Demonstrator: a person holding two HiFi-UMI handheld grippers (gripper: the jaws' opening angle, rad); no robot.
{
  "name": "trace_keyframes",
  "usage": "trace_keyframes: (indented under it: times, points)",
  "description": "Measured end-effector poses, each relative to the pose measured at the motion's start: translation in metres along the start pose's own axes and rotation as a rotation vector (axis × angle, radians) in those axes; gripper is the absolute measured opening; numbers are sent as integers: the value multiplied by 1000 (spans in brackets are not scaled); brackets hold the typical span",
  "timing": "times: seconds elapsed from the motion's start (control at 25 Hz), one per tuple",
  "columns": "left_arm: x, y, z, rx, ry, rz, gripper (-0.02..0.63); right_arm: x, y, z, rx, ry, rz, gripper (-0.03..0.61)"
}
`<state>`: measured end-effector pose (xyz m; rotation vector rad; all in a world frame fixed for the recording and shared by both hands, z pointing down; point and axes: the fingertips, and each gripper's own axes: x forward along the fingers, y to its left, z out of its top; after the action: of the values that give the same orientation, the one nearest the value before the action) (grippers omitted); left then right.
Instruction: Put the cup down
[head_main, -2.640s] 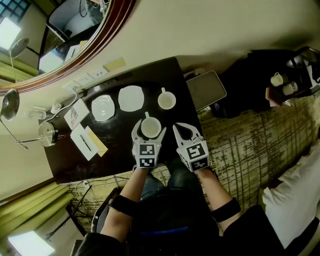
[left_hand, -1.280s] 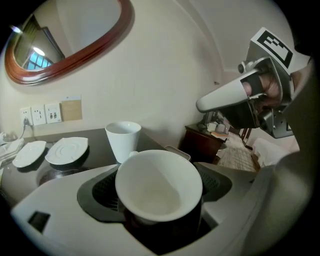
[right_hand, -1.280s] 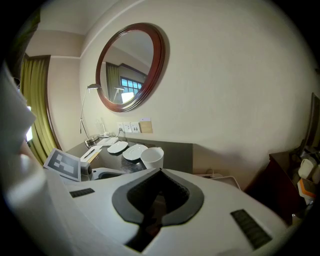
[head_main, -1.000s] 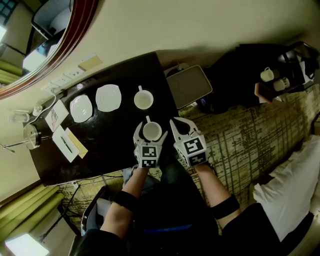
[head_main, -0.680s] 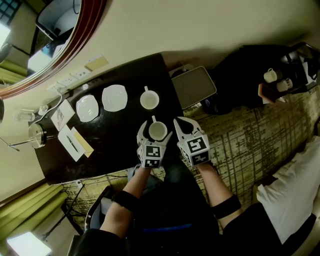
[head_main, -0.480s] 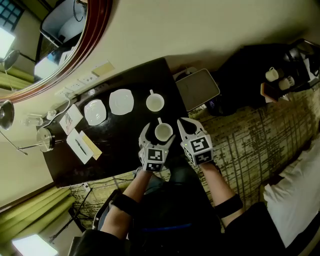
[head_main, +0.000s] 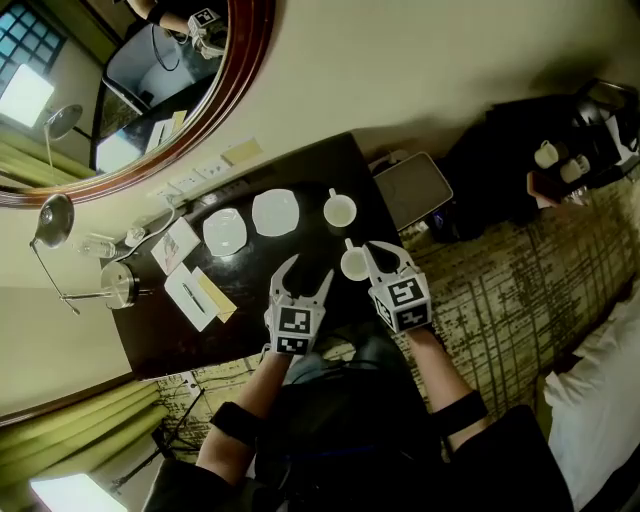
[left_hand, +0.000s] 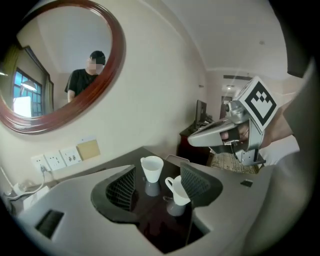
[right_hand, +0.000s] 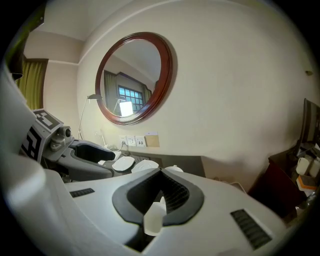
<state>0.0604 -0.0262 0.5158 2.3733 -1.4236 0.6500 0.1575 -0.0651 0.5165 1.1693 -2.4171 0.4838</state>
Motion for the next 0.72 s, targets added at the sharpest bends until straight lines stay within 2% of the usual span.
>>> trace_keyframes:
  times: [0.12,0.28,0.4,0.52,0.72]
  points:
    - [-27,28,-2,-19,7,46,195,3,27,9,6,3,12,6]
    - [-64,65,-3,-49,-3,112,131,12,60,17,-8,0,36,6]
    - [-90,94,-10,-81,-19,160,56,21,87,20,-24,1,63,6]
    - [-112,119,-21,-91,-22,184,2,30,112,23,-36,4,89,6]
    - [-143,158,-39,-121,-20,227,0,48,148,24,-69,14,124,6]
